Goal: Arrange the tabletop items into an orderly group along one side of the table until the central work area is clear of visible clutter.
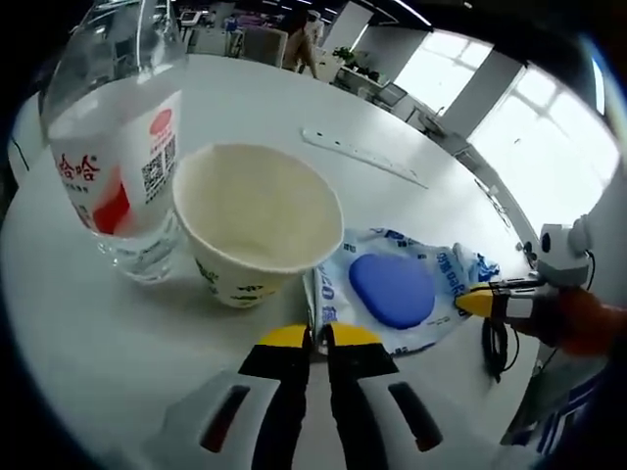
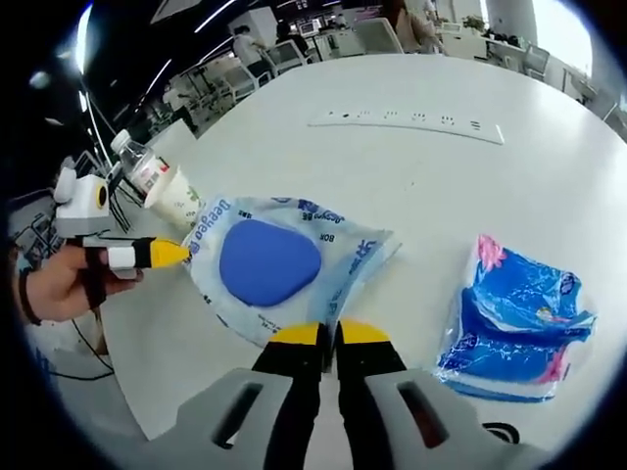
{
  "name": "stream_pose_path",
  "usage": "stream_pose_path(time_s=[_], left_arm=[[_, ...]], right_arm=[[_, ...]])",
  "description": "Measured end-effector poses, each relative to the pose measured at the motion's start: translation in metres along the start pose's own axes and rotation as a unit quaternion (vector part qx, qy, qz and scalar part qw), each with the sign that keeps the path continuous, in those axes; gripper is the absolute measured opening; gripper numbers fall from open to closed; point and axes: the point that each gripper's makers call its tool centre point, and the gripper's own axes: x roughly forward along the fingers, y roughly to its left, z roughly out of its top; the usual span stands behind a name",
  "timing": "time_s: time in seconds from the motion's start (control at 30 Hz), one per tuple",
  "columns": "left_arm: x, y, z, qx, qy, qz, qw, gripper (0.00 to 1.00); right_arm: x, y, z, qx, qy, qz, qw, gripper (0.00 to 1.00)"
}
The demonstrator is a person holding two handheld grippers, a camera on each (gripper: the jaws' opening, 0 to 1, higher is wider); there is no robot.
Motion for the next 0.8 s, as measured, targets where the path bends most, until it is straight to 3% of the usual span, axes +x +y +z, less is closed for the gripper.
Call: stream_pose_path(time_s=[0.8], left_arm=[[-0.012, 0.006, -0.008, 0.007, 0.007, -0.001, 1.0, 0.11]], right_arm=[[-0.006, -0.001, -0.002, 0.007, -0.013, 0.0, 0.9999, 0.06]])
